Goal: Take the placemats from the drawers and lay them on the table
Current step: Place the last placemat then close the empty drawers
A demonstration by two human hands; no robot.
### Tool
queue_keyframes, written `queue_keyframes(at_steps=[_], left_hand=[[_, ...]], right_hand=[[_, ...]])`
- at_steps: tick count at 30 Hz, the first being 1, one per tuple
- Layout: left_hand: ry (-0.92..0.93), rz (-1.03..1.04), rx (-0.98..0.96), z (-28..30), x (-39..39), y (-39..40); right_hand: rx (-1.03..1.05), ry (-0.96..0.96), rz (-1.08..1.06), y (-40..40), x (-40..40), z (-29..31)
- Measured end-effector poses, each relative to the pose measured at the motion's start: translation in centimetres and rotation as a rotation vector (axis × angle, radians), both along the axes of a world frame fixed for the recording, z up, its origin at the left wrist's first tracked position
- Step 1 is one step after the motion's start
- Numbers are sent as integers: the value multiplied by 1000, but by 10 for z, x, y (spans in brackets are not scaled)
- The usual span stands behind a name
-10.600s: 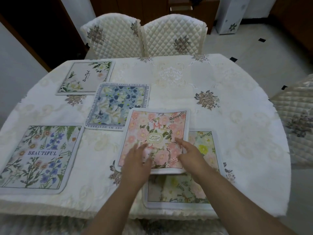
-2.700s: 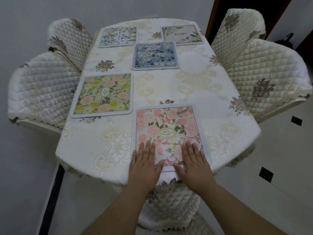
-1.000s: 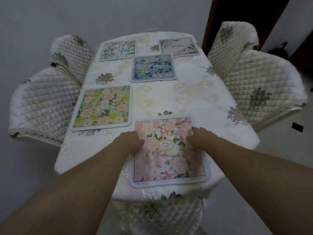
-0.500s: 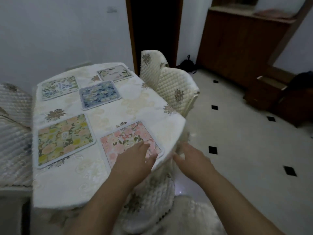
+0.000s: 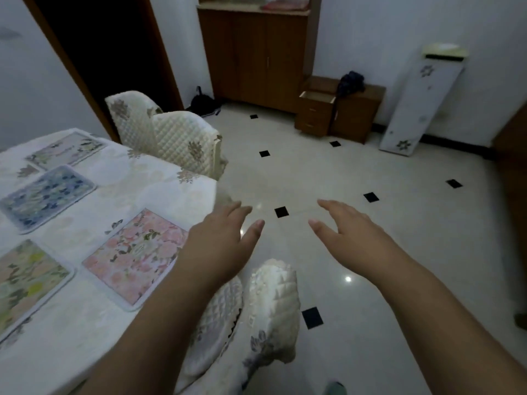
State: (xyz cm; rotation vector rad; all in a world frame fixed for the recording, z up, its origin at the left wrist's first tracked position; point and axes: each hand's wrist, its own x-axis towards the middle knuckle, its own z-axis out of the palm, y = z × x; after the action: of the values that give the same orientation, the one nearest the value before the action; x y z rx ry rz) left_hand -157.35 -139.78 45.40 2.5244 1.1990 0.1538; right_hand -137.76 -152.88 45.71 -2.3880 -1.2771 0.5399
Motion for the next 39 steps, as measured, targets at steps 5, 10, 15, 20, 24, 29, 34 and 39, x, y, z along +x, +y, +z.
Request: queue_keyframes(at_steps=[5,10,15,20,24,29,34,39], left_hand=[[18,-66,24,9,46,-21],[33,-104,67,16,89,-43],[34,-74,83,20,125,-53],[32,-38,77,22,156,-61],[32,-25,58,19,179,-60],[-5,-38,39,11,215,-40],[-32,-35,45,2,258,-3],[-98,-39,-43,-17,297,63]], right_hand=[[39,-12,-66,-33,37,6],[13,-73,-64,-55,81,6],[-15,-106,-49,-63,128,11],[-32,-104,-19,-66,168,17],[-35,-103,0,-62,193,18],[-51,-107,-9,-55,222,11],[-77,-113,-22,-23,259,5],[-94,-152,-3,43,294,-1]])
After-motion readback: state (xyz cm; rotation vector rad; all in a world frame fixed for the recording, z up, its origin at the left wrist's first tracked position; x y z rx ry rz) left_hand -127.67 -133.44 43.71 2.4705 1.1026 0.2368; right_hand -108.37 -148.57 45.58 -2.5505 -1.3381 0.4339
